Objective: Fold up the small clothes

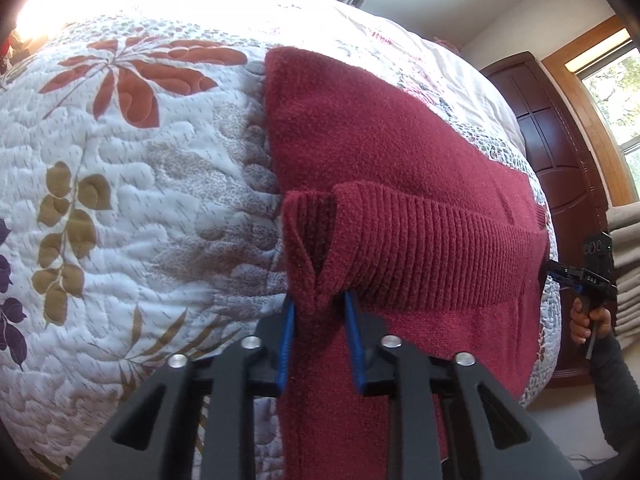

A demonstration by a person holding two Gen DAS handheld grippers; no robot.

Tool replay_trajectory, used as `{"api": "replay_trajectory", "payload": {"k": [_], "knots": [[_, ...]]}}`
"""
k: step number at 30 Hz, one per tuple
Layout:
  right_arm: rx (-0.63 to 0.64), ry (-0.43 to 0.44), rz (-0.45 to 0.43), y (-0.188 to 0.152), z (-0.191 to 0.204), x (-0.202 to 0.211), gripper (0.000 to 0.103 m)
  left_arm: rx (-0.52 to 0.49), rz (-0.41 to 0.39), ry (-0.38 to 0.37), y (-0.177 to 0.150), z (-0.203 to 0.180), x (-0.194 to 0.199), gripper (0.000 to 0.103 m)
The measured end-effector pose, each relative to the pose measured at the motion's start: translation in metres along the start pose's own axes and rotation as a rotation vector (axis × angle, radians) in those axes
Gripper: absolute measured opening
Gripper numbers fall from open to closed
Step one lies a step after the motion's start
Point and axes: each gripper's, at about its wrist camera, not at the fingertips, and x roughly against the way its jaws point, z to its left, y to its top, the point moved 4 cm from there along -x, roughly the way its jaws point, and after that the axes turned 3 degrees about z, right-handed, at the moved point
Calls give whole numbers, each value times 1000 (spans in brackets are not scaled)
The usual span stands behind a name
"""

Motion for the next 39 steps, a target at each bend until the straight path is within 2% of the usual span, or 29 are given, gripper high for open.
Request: {"api": "replay_trajectory", "payload": {"k": [2,3,4,8,13,16,21,26,33,39], "knots": [[6,2,8,-1,4,-2,35,-16,-16,9,-1,-3,4,11],[15,-16,10,-1,6,-4,14,-21,-26,10,-2,-5,7,10],[27,-43,7,-2,8,-3,7,-24,-43,14,-3,-7,11,10],[24,-56,-50,-7,13,14,7,-1,-130,-3,-10,-11,29,10],[39,-45,-107,-14,27,34,6,-28,-224,-23,-19,-22,52,10],[52,-50,-119,-16,29,39,6,-35,-249,-31,-19,-24,59,10],[38,-88,-130,-14,24,38,6,-21,-244,-33,-16,-20,57,9],[68,-84,-203,-7,48,68,5,-32,-316,-72,-12,-33,89,9],[128,-80,-297,25,83,112,5,-100,-430,-108,27,-57,141,9],[128,-100,-320,81,84,113,5,-129,-437,-104,88,-57,136,9]]}}
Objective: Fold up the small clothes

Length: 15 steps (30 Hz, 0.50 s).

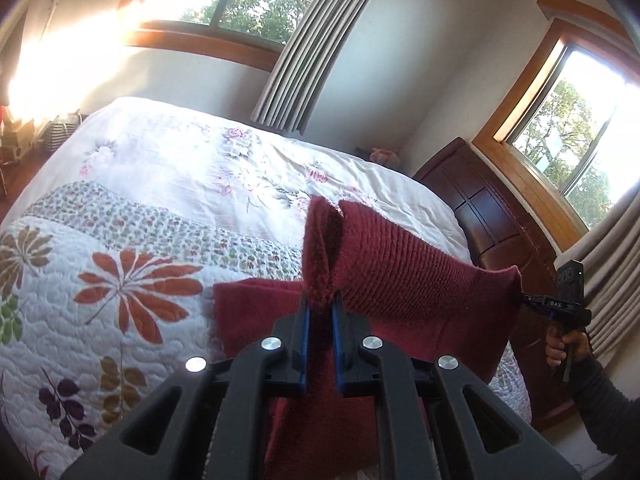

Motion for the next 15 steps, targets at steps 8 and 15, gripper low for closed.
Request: {"api": "replay_trajectory", "payload": {"k": [8,15], "knots": [[-57,-40,64,46,-31,-56,5,91,106,-5,33,36,-80,9],[-80,-73,96,60,-49,-83,5,120,149,-9,50,49,-115,9]]}}
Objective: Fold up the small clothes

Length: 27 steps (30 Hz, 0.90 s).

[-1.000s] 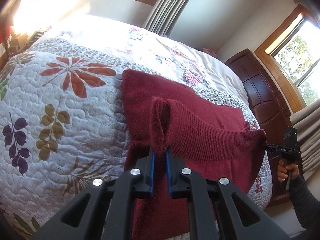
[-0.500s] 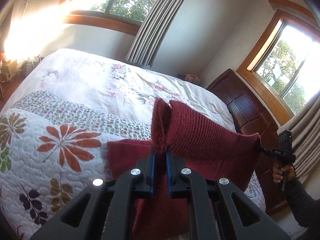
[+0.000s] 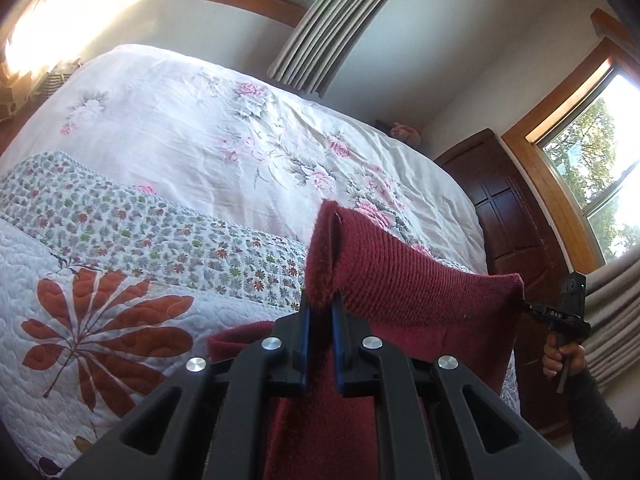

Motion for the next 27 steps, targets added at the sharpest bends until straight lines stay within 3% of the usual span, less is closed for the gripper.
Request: {"api": "replay_trajectory", "payload": {"k": [8,14,16,19,21,23,25,27], "knots": [[-41,-31,66,9,-22,-38,5,75,111,18,1,33,-49,9],[-71,-89,153,6,-39,-80,6,147,241,81,-11,65,-98,9],[-80,-120,177,3,-45,-91,10,153,259,101,-13,71,-106,12],[-74,-185,155,-2,-53,-95,23,152,237,196,-9,75,-102,19],[-85,-192,118,-5,-55,-87,25,143,168,286,0,75,-82,20],[-59,-196,61,-6,-47,-71,25,93,84,325,7,60,-56,23],[-31,-157,14,-10,-33,-59,26,41,32,260,6,34,-42,31],[-37,-103,19,-18,-22,-61,26,-28,56,142,-8,3,-50,32]]}}
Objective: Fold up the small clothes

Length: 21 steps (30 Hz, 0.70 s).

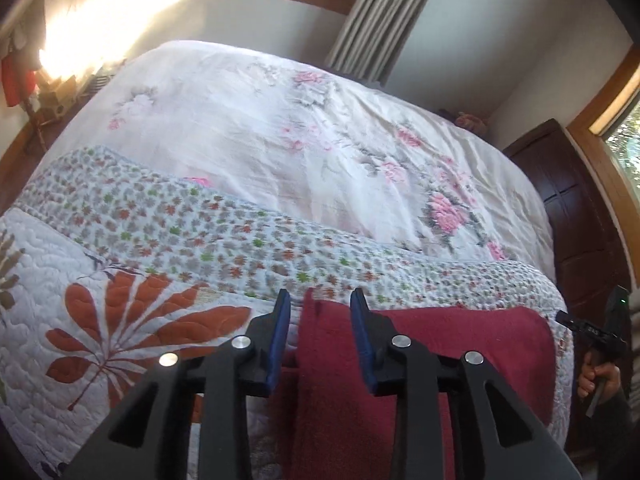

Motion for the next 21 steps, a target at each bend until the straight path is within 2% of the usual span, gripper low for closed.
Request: {"api": "replay_trajectory", "payload": {"k": [2,5,7,8,10,12,14,16,18,19,21], "knots": [[22,4,42,-10,9,-16,26,-88,37,-40,-17,-27,-19,32],[36,-20,85,-19,11,-40,26,-110,123,40,-33,-23,-54,32],[15,-16,78,-19,6,-44,24,-84,134,86,-38,-3,-65,30],[-5,-6,76,-19,2,-44,23,-66,131,89,-41,6,-64,30],[-29,-1,64,-20,0,-35,20,-23,127,75,-44,15,-56,18],[-15,32,29,-26,9,-12,24,-21,87,58,-46,10,-28,18],[9,76,-19,-41,19,16,27,-45,11,-12,-52,-8,9,21],[18,104,-30,-65,26,29,30,-73,-34,-85,-71,-27,34,31],[45,107,11,-92,32,21,30,-88,-4,-71,-97,-34,29,31],[68,85,34,-103,33,12,28,-93,25,-39,-111,-31,19,31],[86,56,26,-111,29,3,23,-62,89,14,-134,-11,-5,29]]}}
